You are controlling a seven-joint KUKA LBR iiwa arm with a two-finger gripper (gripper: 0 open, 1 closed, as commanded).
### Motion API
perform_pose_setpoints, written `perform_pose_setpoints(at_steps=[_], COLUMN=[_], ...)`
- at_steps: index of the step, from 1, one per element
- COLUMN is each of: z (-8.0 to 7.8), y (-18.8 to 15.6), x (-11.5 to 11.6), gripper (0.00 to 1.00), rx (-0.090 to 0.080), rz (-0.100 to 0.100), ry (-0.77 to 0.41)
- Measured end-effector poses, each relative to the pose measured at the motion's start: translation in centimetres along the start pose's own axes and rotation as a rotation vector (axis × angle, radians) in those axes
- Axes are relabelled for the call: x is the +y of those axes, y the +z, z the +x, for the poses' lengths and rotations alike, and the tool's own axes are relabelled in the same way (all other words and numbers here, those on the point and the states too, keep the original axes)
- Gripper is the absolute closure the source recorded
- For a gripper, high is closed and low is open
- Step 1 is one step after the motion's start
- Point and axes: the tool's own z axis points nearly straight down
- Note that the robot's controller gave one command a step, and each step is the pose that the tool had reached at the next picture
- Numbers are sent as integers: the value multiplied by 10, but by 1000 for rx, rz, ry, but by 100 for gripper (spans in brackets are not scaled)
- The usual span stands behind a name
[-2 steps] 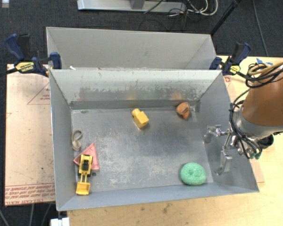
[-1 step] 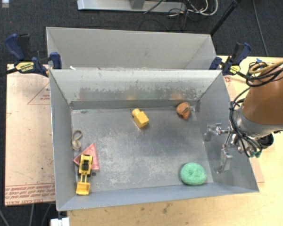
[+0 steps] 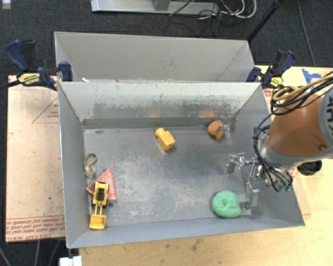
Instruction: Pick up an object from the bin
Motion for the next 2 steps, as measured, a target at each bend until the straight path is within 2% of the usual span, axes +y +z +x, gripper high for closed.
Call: perform_pose_setpoints(at_steps=[1, 2], z=[20, 24], y=[19, 17], x=[5, 32], gripper=[0, 100], rx=[4, 3], rz=[-2, 0], ry=[93, 62])
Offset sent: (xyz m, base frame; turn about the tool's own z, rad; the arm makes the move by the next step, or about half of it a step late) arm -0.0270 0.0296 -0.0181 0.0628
